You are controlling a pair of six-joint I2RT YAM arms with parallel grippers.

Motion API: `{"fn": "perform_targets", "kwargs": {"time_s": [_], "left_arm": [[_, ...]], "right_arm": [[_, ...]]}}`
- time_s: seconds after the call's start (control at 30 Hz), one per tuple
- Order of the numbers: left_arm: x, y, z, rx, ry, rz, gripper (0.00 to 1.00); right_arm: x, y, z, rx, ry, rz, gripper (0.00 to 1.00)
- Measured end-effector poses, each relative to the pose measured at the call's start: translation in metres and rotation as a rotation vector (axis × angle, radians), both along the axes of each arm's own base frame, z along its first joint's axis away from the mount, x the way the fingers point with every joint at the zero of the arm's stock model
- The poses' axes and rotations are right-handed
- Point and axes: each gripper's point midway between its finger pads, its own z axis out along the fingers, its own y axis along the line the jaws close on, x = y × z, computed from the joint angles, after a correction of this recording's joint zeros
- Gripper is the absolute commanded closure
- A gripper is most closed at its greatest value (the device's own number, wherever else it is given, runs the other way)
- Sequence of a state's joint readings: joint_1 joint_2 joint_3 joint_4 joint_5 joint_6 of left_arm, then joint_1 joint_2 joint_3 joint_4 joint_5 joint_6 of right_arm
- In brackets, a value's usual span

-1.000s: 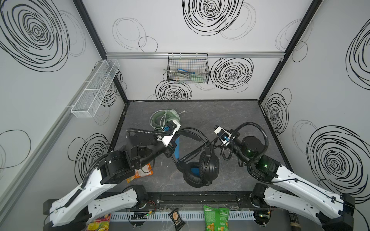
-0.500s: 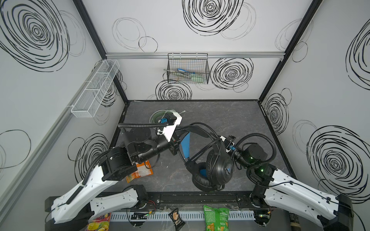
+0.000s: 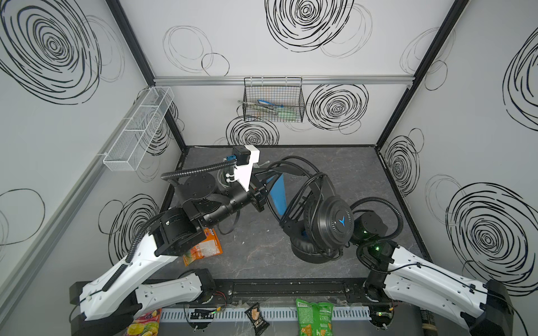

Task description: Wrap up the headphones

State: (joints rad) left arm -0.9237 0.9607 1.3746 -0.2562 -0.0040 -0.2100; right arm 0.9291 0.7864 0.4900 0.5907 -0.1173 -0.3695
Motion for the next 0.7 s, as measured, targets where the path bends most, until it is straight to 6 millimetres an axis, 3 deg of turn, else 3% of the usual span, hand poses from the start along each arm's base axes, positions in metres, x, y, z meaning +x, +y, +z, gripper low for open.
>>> {"fn": "perform_targets", "kwargs": {"time_s": [0.2, 0.43, 0.7], "left_arm": [[0.006, 0.005, 0.003, -0.032, 0.02, 0.02, 1.0], [0.017, 0.016, 0.013, -0.098, 0.034, 0.059, 1.0], [0.015, 0.015, 0.019, -0.136, 0.042, 0.036, 1.0]], "right_arm": [[-0.002, -0.001, 0.001, 0.008, 0.003, 0.008, 0.76], [-0.004, -0.003, -0.017, -0.001, 0.043, 0.015, 0.69], [0.0, 0.002, -0.03, -0.007, 0.093, 0.019, 0.6]]}}
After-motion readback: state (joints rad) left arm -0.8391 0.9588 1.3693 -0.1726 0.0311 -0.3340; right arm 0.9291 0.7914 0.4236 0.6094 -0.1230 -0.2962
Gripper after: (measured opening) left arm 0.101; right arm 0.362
